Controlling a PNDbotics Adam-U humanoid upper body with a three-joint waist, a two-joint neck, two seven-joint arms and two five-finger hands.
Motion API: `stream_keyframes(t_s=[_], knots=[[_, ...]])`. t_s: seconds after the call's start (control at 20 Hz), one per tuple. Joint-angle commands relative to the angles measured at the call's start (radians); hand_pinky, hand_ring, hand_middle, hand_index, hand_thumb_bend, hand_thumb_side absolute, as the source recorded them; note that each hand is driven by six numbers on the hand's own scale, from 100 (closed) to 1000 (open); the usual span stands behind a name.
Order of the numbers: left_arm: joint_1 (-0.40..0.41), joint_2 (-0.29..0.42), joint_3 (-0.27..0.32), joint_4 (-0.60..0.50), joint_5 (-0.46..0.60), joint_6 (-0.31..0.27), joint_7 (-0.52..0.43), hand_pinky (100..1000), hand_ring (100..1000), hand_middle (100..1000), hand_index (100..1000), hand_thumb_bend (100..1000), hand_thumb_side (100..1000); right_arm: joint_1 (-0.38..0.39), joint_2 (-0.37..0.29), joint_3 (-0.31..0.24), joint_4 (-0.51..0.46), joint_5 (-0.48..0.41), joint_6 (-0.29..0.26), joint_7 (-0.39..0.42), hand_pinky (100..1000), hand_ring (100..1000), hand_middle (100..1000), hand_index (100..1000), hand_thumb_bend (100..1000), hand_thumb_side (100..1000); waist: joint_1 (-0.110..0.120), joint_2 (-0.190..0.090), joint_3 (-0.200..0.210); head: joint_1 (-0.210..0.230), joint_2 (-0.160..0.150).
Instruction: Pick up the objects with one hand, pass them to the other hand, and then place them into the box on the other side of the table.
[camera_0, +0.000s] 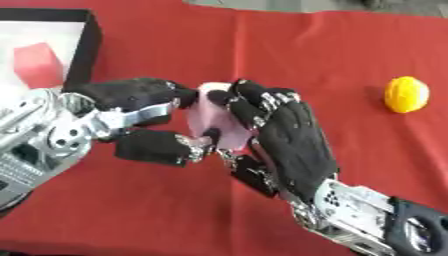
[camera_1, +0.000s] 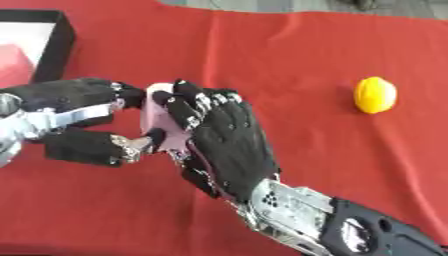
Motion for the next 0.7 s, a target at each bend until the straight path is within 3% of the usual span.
stream_keyframes(t_s=[0.05, 0.6, 0.7], knots=[[-0.017, -0.082, -0.055, -0.040, 0.008, 0.035, -0.052, 1000, 882, 796, 926, 106, 1000, -0.049, 0.053, 0.008, -0.034, 0.009, -0.021, -0.008, 233, 389, 422, 560, 209, 100, 0.005, -0.017, -0.001, -0.001, -0.014], [-0.013, -0.087, -0.050, -0.040, 0.036, 0.076, 0.016, 974, 834, 727, 827, 100, 1000, -0.047, 0.053, 0.011, -0.034, 0.009, -0.019, -0.007, 224, 390, 424, 558, 214, 100, 0.005, -0.016, 0.001, -0.002, -0.015], [-0.014, -0.089, -0.049, -0.040, 0.054, 0.091, 0.049, 956, 815, 697, 793, 100, 921, -0.047, 0.053, 0.012, -0.034, 0.008, -0.019, -0.008, 229, 391, 424, 558, 215, 100, 0.004, -0.016, 0.001, -0.002, -0.015]])
